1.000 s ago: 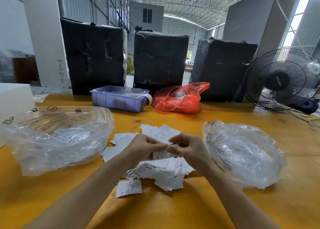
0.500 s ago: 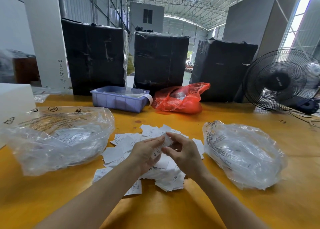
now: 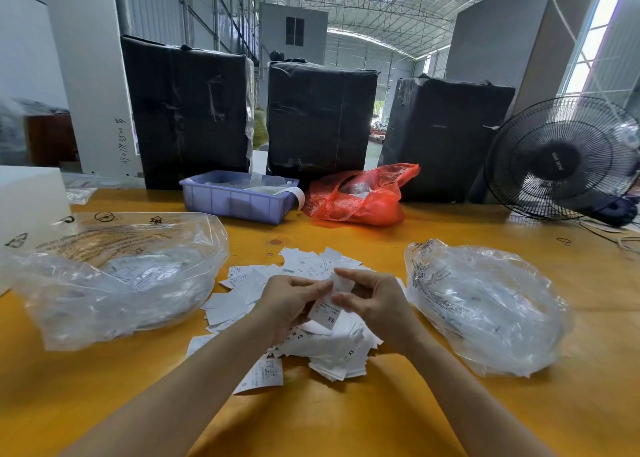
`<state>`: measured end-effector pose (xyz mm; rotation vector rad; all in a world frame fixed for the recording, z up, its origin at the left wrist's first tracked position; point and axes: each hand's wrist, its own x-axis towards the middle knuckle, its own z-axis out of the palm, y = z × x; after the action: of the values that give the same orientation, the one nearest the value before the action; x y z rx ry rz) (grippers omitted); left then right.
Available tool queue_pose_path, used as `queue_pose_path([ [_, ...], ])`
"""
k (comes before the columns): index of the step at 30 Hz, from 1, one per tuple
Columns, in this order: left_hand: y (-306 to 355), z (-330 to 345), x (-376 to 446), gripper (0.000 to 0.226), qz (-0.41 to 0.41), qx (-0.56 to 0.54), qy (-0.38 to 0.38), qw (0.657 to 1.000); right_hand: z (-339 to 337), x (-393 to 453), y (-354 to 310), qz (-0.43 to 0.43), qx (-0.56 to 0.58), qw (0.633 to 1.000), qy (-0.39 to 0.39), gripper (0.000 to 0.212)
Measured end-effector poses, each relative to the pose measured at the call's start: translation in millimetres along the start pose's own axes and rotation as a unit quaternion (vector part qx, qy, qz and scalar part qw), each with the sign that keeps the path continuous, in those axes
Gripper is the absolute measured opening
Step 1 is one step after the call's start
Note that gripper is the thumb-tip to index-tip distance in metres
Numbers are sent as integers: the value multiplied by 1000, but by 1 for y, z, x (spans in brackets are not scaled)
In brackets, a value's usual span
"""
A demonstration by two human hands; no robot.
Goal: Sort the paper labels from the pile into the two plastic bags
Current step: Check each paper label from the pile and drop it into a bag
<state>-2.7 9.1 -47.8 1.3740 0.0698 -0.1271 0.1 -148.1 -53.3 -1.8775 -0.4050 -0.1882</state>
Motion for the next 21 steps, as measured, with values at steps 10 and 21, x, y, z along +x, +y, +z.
queue_pose_path([
  [10,4,-2,-1,6,12,47,-16,999,-1,1,-2,-19,44,998,35,21],
  [21,12,-8,-2,22,-41,121,-56,990,-3,0,-5,-12,98,989,111,15],
])
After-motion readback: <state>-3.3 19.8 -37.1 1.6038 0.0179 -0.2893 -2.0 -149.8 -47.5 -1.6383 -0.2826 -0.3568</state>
